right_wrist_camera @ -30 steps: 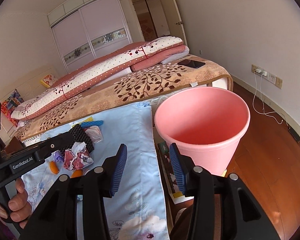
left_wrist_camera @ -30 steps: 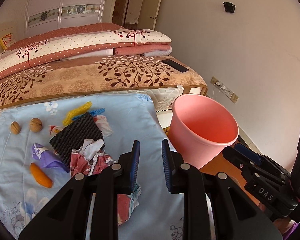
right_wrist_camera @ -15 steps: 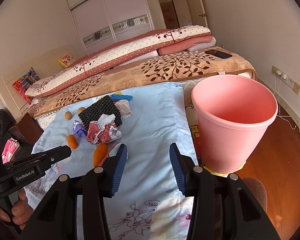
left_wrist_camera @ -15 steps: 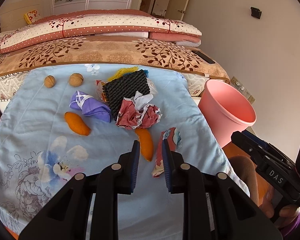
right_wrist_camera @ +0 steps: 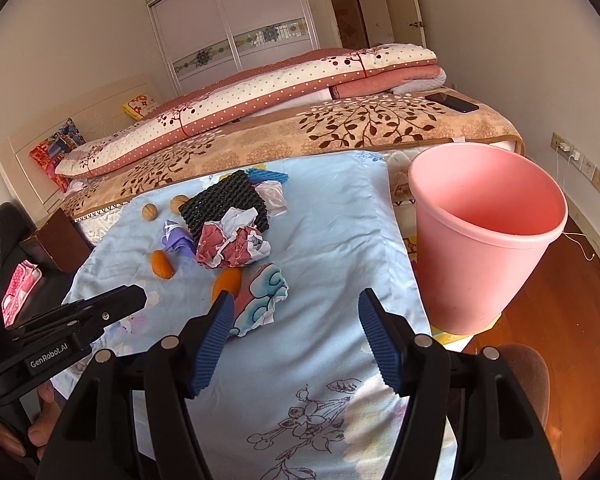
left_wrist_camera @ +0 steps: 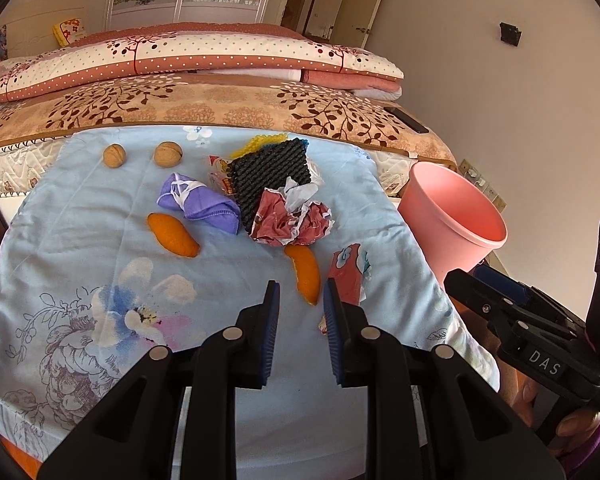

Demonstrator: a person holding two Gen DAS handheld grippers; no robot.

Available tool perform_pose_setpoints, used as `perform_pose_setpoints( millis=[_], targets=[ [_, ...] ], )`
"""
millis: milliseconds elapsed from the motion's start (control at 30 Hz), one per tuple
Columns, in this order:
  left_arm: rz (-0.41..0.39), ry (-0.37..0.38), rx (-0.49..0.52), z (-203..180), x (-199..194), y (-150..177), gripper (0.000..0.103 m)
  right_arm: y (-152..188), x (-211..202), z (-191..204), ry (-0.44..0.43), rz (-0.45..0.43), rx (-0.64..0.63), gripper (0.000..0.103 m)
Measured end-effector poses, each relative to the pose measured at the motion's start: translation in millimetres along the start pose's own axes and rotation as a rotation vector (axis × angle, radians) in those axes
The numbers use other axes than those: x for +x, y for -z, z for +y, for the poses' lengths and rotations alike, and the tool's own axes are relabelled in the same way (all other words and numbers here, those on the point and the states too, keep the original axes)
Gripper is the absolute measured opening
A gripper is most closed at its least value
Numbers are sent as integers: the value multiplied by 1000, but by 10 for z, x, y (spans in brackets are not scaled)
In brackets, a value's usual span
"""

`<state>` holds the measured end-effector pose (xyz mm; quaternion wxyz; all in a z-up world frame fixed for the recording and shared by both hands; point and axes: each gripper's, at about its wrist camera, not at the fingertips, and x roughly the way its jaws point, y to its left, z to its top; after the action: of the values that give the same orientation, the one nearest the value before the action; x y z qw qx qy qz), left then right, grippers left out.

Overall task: Collect trash
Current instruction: 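Grasp the red-blue wrapper with the right tool, then grasp the crumpled red-white paper with the left tool while the right tool holds the wrapper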

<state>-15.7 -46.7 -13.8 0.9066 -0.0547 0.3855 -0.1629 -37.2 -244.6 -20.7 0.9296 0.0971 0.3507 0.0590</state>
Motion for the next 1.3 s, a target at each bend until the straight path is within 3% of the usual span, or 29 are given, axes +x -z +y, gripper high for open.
perform_pose_setpoints(
  millis=[100,400,633,800,1067,1300],
  targets=[
    [4,-37,6,10,-8,-1,22,16,1,52,-6,6,-11,75],
    [-15,-18,-31,171,-45,-20,22,-49,226,170,-35,99,-19,75],
    [-37,-17,-71,316,-86,-42,22,-28,687,321,-86,239,27,53],
    [-35,-20,-88,390,-76,-35,22,27,872,418,-94,294,14,46],
    [-13,-1,-81,402,3,-71,22,30,912,452,-69,282,-17,19],
    [12,37,-81,388,145,-158,22,-22,699,358,-45,200,-39,14]
  ],
)
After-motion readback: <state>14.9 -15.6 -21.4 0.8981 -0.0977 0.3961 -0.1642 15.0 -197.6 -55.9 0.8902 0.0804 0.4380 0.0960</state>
